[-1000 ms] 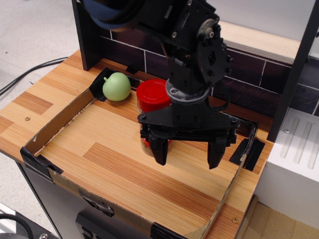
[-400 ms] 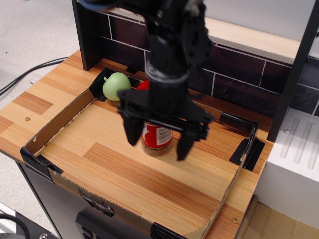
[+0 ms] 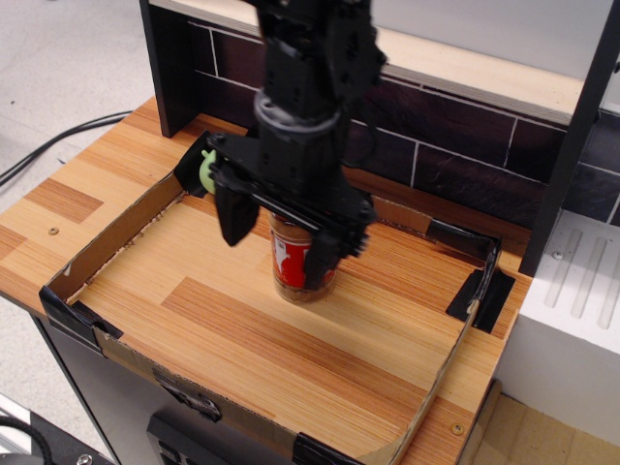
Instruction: Topple basil bottle
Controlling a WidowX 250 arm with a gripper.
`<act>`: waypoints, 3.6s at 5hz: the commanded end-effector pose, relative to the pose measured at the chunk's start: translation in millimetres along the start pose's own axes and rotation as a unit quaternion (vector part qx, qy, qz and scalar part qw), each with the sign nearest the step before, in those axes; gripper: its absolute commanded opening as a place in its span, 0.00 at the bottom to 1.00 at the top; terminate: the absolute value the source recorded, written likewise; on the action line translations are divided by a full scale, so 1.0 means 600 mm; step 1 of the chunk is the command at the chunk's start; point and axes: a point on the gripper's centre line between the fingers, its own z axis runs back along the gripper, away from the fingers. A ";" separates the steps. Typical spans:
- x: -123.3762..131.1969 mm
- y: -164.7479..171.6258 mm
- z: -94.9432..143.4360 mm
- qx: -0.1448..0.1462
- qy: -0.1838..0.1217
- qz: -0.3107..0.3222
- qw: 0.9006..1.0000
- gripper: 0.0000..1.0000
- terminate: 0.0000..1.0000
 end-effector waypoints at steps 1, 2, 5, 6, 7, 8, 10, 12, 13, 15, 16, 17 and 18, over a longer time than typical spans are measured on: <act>0.032 0.017 0.027 0.004 -0.044 0.001 0.999 1.00 0.00; 0.041 0.023 0.036 -0.013 -0.048 -0.004 0.999 1.00 0.00; 0.068 0.016 0.032 -0.038 -0.036 -0.021 0.998 1.00 0.00; 0.074 0.014 0.030 -0.041 -0.041 -0.023 0.998 1.00 0.00; 0.081 0.010 0.022 -0.041 -0.052 -0.046 0.997 1.00 0.00; 0.084 0.007 0.028 -0.060 -0.039 -0.080 0.994 0.00 0.00; 0.057 -0.014 0.044 -0.090 -0.050 -0.258 0.961 0.00 0.00; 0.051 -0.046 0.066 -0.151 -0.145 -0.303 0.930 0.00 0.00; 0.060 -0.060 0.054 -0.187 -0.182 -0.301 0.917 0.00 0.00; 0.063 -0.077 0.021 -0.203 -0.209 -0.264 0.919 0.00 0.00; 0.070 -0.075 0.009 -0.192 -0.195 -0.252 0.928 0.00 0.00; 0.061 -0.067 0.007 -0.177 -0.179 -0.248 0.936 0.00 0.00; 0.043 -0.054 -0.009 -0.155 -0.148 -0.249 0.945 0.00 0.00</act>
